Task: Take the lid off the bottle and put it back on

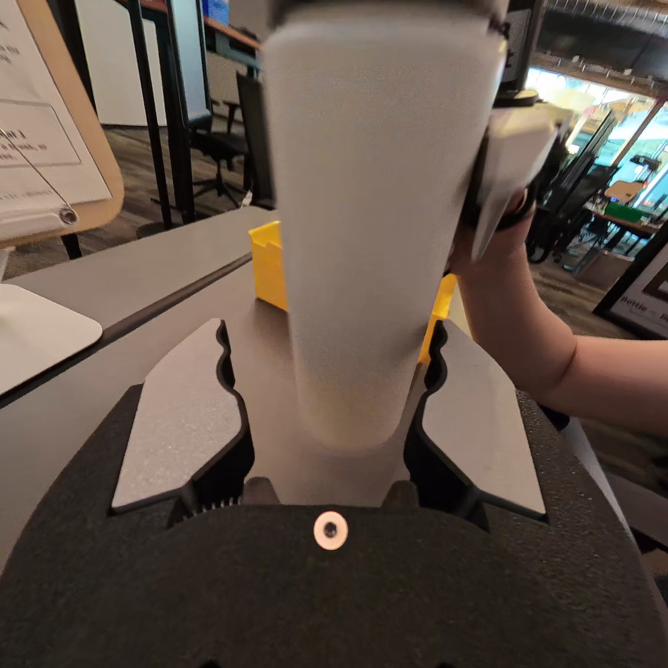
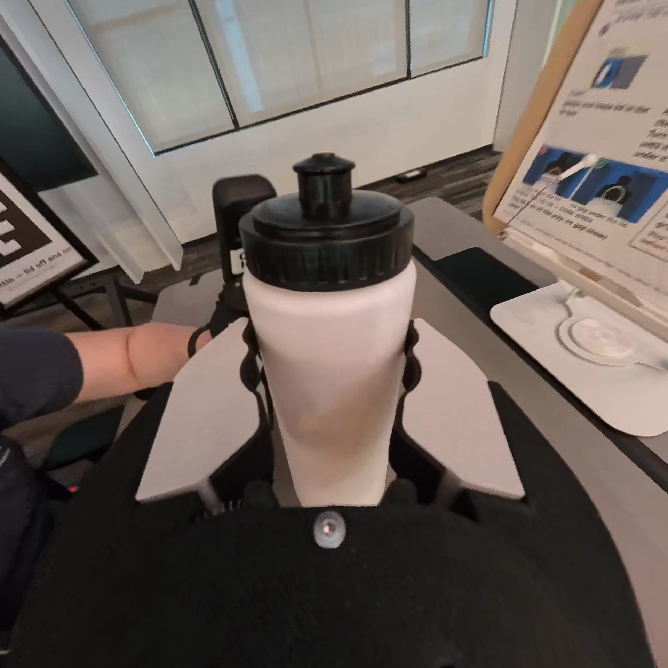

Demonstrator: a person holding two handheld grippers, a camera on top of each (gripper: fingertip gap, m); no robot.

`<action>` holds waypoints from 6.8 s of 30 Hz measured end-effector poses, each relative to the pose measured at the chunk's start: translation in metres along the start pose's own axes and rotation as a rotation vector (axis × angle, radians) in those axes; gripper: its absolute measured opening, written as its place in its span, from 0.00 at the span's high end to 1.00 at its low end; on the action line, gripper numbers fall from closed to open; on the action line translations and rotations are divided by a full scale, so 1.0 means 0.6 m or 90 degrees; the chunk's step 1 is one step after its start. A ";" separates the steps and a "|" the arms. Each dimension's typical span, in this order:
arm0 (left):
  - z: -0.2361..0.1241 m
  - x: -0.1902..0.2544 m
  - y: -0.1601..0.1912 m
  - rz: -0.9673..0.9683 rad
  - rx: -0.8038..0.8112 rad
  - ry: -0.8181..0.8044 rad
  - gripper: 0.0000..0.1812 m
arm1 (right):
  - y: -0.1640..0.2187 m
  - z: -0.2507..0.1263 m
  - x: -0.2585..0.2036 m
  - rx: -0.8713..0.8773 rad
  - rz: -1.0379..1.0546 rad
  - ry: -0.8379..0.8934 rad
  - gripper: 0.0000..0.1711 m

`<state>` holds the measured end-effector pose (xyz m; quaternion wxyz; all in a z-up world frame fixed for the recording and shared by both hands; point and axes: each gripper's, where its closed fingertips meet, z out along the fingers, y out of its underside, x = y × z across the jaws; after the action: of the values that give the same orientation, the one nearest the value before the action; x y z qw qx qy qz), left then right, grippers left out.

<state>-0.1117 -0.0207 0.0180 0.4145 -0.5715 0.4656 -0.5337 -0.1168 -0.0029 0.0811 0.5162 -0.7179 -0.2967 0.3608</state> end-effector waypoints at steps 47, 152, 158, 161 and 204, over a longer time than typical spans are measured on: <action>-0.157 -0.119 -0.037 0.055 -0.233 -0.304 0.44 | 0.203 -0.492 0.282 -0.303 0.343 0.695 0.58; -0.377 -0.067 -0.025 -0.070 -0.435 -0.378 0.80 | 0.150 0.177 0.112 -0.462 0.191 0.384 0.83; -0.386 -0.061 -0.037 -0.070 -0.406 -0.368 0.80 | 0.197 0.198 0.140 -0.552 0.270 0.414 0.82; -0.384 -0.059 -0.037 -0.071 -0.405 -0.361 0.80 | 0.224 0.209 0.136 -0.602 0.301 0.417 0.81; -0.325 0.072 -0.179 0.024 -0.074 -0.198 0.78 | 0.002 -0.225 0.140 -0.557 0.598 0.533 0.96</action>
<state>-0.2964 -0.0344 0.1487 0.4576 -0.6615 0.4365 -0.4031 0.0417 -0.0072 0.0903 0.0467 -0.9844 0.1441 0.0897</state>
